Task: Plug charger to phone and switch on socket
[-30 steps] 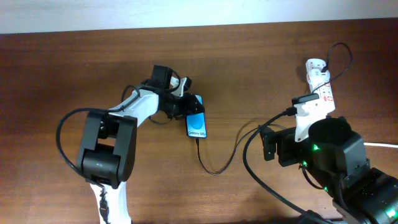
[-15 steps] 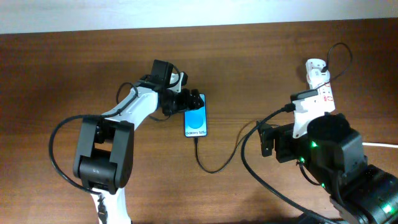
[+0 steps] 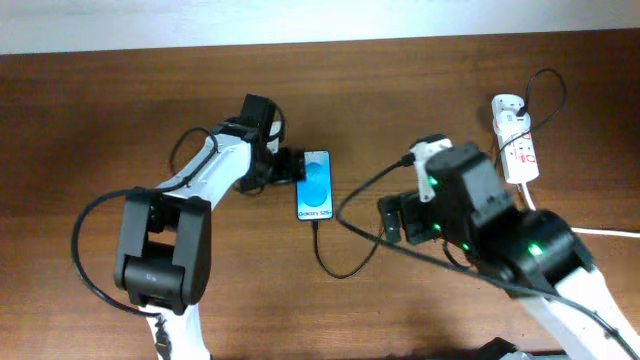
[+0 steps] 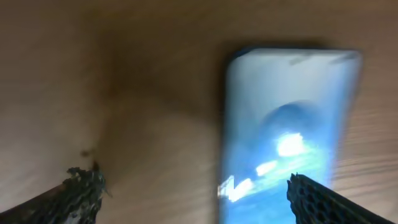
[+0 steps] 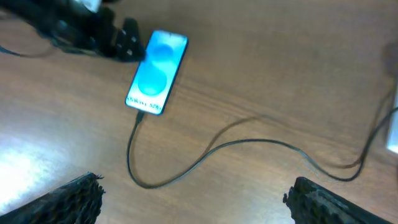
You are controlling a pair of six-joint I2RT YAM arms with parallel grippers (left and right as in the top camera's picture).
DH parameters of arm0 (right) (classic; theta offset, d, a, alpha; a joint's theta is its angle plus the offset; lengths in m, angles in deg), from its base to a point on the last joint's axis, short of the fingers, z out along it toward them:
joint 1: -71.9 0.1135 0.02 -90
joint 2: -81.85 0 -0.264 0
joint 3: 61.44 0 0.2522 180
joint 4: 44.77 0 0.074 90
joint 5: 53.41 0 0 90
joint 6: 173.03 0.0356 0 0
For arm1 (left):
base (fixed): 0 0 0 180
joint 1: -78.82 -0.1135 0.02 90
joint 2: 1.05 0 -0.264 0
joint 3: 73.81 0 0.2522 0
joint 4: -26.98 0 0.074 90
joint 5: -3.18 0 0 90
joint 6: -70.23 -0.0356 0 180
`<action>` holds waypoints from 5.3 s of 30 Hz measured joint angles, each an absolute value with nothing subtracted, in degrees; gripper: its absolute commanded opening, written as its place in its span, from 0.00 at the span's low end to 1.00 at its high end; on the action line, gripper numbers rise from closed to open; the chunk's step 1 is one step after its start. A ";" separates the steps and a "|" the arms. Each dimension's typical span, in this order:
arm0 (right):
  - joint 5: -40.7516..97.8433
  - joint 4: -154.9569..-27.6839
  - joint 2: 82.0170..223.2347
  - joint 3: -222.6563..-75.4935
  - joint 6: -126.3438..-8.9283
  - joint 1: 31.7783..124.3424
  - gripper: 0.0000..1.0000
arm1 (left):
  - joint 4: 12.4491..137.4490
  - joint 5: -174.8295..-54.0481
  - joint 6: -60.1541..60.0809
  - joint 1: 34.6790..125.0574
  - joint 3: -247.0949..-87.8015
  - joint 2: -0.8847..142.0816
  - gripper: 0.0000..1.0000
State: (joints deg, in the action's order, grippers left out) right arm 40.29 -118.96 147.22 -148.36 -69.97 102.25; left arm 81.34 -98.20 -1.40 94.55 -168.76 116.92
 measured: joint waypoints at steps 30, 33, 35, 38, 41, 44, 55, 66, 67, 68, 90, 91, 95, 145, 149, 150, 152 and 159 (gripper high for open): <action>40.53 -128.64 160.88 -148.28 -51.55 55.80 0.04 | 118.02 -71.51 -8.46 103.51 -167.93 60.53 0.99; 40.53 -127.88 160.88 -148.28 -51.57 55.80 0.04 | 118.17 -71.53 -8.46 103.53 -167.93 59.40 1.00; 40.56 -126.54 160.88 -148.28 -51.81 55.80 0.04 | 118.19 -71.53 -8.46 103.64 -167.93 57.69 0.99; 40.34 -124.07 160.88 -148.28 -52.03 55.80 0.04 | 118.32 -71.51 -8.44 103.79 -167.91 53.28 0.99; 39.27 -122.13 160.88 -148.28 -50.46 55.80 0.04 | 118.39 -71.49 -8.46 103.79 -167.82 47.16 0.99; 38.61 -119.40 161.12 -148.28 -48.88 55.34 0.04 | 118.50 -71.36 -8.44 103.79 -167.82 40.80 0.99; 38.04 -120.90 181.58 -163.77 -48.27 47.23 0.04 | 124.09 -71.32 -8.44 103.83 -167.71 20.56 0.99; 34.94 -123.11 203.21 -183.55 -46.78 47.23 0.04 | 124.97 -71.29 -8.44 98.39 -167.71 17.08 0.99; 34.79 -122.39 203.76 -183.60 -46.41 47.23 0.04 | 124.97 -71.29 -8.44 97.71 -167.71 17.08 0.99; 34.46 -121.38 204.24 -183.62 -45.89 47.23 0.04 | 124.97 -71.29 -8.46 96.97 -167.71 17.08 0.99; 33.39 -113.69 213.81 -184.08 -39.44 48.87 0.04 | 124.99 -71.29 -8.44 93.78 -167.71 17.08 0.99; 32.80 -113.04 213.81 -184.08 -39.46 48.85 0.04 | 125.03 -71.29 -8.44 93.78 -167.71 17.08 0.99; 31.00 -111.48 213.81 -184.08 -38.89 48.96 0.04 | 125.21 -71.32 -8.44 93.78 -167.71 17.08 0.99; 39.90 -115.22 215.89 -187.99 -51.92 52.70 0.04 | 125.41 -71.29 -8.44 93.78 -167.71 17.08 0.99; 35.00 -116.07 216.17 -188.58 -50.61 51.17 0.04 | 125.41 -71.32 -8.44 93.78 -167.71 17.08 0.99; 34.74 -116.07 216.17 -188.58 -50.17 51.10 0.04 | 125.41 -71.32 -8.46 93.78 -167.71 17.08 0.99; 34.22 -116.05 216.17 -188.58 -49.80 50.97 0.04 | 125.41 -71.29 -8.46 93.78 -167.71 17.08 0.99; 33.91 -117.45 217.07 -189.85 -48.21 50.92 0.04 | 125.43 -71.32 -8.44 93.78 -167.71 17.08 0.99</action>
State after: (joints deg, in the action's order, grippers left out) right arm 33.91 -117.45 217.07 -189.85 -48.21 50.92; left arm 125.43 -71.32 -8.44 93.78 -167.71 17.08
